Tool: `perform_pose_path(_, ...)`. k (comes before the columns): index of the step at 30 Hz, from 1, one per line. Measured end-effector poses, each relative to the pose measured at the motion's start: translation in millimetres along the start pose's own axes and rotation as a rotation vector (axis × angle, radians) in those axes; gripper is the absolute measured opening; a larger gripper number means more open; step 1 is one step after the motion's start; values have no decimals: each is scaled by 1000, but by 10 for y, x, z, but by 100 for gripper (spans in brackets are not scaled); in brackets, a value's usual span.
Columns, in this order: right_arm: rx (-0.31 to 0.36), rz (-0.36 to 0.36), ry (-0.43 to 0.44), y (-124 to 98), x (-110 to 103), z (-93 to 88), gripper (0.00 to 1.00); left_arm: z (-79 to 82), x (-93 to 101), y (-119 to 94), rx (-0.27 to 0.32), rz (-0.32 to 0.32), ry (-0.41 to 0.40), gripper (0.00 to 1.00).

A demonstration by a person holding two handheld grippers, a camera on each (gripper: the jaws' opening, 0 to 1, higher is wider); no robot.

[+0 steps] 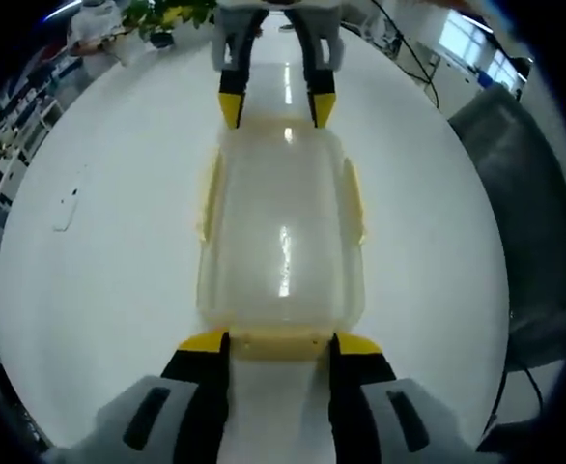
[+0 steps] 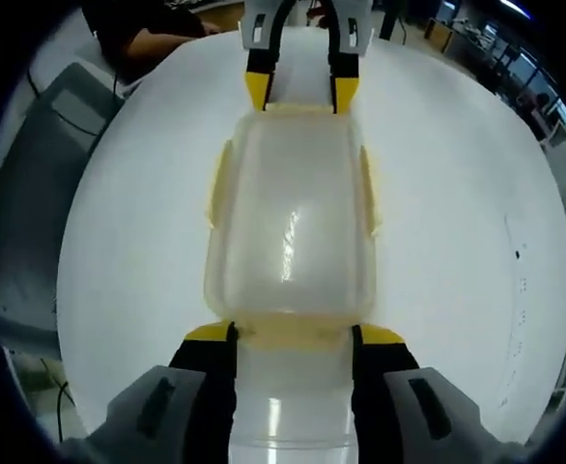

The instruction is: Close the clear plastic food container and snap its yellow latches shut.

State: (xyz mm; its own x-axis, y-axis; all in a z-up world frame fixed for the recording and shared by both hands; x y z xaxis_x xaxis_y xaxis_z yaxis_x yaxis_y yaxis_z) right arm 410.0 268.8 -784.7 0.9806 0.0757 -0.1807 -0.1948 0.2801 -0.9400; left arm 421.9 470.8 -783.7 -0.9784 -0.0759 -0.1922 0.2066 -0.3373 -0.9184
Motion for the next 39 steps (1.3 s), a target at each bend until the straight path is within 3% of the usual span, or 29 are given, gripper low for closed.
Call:
perform_pose_path(2, -14, -3, 6, -12, -11, -7, 36, -16, -17, 3, 17, 9, -27, 34)
perform_pose_path(6, -24, -6, 5, 2, -20, 11, 36, -43, -24, 5, 54, 13, -33, 34)
perform_pose_path(13, -6, -9, 4, -13, -6, -25, 36, -23, 19, -17, 57, 17, -37, 34)
perform_pose_path(16, -30, -21, -42, -4, -75, 7, 36, -32, 113, -47, 40, 19, -54, 34)
perform_pose_path(19, -17, -1, -57, -21, -154, 38, 36, -67, 201, -101, 33, -13, -89, 34)
perform_pose_path(28, 33, -47, -93, -381, -267, 184, 36, 21, 243, -598, 25, 63, -78, 34)
perform_pose_path(39, 48, -142, -138, -1000, -517, 125, 36, 444, 307, -1052, 38, 146, -54, 34)
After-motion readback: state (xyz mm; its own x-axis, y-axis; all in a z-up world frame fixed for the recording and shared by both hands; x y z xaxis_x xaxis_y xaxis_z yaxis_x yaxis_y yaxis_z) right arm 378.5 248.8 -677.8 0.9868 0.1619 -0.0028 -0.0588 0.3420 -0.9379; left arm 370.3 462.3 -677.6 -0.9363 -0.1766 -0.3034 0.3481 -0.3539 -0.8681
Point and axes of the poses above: the point that each gripper's makers call its tool centre point, and the gripper's own axes: y roughly forward along the fingers, x roughly to its right, z roughly out of its top, the point moved 7 cm from there along -y, roughly backward along the fingers, and after that the axes turned 11 degrees about z, right-handed, at the moved point
